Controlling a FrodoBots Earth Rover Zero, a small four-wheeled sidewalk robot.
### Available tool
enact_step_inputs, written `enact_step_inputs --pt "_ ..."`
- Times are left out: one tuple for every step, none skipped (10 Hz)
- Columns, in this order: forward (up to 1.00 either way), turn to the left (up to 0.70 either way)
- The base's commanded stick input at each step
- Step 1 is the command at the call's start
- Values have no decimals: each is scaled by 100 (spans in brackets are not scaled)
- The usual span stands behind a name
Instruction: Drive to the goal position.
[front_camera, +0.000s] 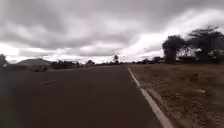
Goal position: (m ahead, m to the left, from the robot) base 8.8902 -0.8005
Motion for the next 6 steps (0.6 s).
enact_step_inputs --pt "70 0" --pt "70 -24" --pt "70 -11" --pt "70 0" --pt "70 0" --pt "70 0"
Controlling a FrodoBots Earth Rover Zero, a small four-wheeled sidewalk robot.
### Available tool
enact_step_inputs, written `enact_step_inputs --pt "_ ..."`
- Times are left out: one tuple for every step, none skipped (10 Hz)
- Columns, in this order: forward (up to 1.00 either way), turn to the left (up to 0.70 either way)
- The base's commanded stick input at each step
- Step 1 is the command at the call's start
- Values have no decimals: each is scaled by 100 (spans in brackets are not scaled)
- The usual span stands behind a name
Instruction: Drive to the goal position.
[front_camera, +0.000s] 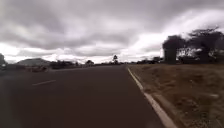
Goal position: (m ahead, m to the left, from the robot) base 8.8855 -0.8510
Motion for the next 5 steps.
enact_step_inputs --pt "70 -17" --pt "70 -31" --pt "70 -30" --pt "70 -28" --pt "70 -14"
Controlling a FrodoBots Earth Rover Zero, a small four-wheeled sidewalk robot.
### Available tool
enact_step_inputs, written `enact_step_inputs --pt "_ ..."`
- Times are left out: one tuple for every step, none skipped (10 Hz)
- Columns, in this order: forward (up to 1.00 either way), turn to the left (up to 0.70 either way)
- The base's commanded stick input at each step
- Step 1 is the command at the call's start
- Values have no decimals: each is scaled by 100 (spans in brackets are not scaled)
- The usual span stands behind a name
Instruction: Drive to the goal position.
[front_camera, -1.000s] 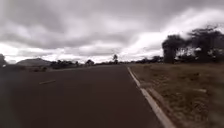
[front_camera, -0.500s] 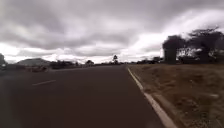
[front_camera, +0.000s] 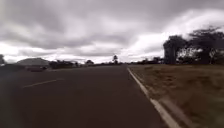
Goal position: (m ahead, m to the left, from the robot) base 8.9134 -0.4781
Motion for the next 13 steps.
enact_step_inputs --pt "70 -31" --pt "70 -31" --pt "70 -31" --pt "70 -23" --pt "70 0" --pt "70 -9" --pt "70 -27" --pt "70 -32" --pt "70 -3" --pt "70 -32" --pt "70 -32" --pt "70 -32" --pt "70 -24"
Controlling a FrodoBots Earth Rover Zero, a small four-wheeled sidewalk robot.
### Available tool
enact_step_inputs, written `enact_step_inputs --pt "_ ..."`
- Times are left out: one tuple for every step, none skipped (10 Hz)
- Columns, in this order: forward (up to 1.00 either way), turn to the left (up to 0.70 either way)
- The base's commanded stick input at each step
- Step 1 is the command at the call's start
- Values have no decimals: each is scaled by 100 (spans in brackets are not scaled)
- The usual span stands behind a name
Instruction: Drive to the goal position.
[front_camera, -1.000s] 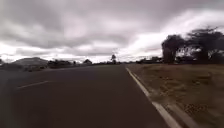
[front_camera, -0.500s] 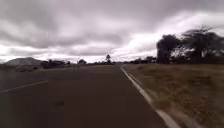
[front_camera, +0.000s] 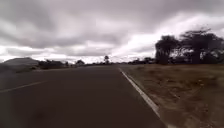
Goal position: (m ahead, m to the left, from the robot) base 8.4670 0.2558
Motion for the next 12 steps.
enact_step_inputs --pt "70 0" --pt "70 0" --pt "70 0" --pt "70 0" --pt "70 0" --pt "70 -18" --pt "70 -29" --pt "70 0" --pt "70 0" --pt "70 0" --pt "70 0" --pt "76 -12"
